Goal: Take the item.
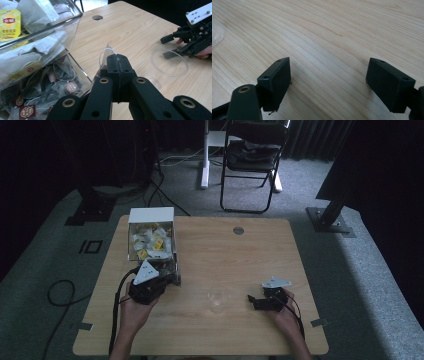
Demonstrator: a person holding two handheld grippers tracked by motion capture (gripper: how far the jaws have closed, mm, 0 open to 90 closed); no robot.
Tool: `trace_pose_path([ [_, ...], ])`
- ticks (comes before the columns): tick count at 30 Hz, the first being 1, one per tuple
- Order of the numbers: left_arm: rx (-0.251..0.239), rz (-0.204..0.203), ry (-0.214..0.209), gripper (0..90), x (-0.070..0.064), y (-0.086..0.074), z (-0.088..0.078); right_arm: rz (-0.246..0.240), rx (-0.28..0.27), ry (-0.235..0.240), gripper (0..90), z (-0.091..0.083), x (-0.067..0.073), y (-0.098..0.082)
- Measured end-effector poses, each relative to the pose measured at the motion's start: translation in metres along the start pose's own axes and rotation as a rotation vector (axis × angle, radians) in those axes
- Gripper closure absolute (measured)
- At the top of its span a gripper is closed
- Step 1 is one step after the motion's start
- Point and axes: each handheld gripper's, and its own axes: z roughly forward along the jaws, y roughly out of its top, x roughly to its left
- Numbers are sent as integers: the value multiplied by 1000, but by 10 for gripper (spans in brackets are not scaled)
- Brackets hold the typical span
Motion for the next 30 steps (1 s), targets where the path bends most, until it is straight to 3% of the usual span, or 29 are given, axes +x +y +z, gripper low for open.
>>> trace_pose_path([
  [19,-7,34,-52,900,-17,9,5,1,0,0,198,0,0,0],
  [30,-18,41,-61,900,-21,14,5,3,0,0,198,0,0,0],
])
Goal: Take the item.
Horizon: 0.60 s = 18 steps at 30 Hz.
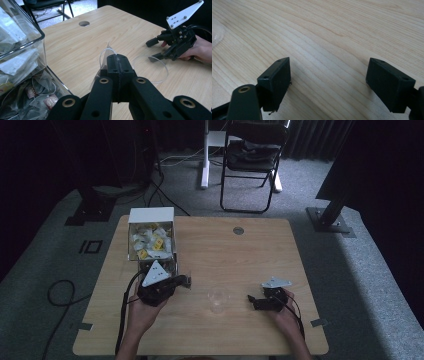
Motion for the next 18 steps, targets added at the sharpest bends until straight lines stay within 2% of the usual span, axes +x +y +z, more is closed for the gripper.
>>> trace_pose_path([
  [18,-5,25,-35,900,-12,7,6,0,0,0,198,0,0,0],
])
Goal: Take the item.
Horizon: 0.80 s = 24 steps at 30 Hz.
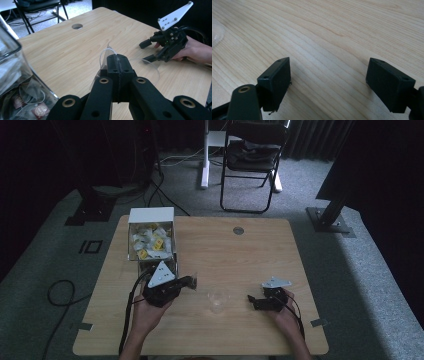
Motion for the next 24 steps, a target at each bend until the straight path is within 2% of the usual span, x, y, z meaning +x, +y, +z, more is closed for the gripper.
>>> trace_pose_path([
  [24,-8,16,-29,900,-12,7,13,-1,0,1,197,0,0,0],
])
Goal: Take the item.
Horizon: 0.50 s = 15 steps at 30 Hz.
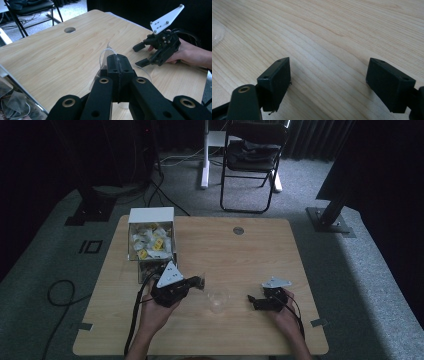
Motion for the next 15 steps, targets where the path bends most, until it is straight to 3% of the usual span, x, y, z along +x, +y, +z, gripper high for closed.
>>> trace_pose_path([
  [15,-7,10,-28,900,-7,4,8,1,0,0,197,0,0,0],
])
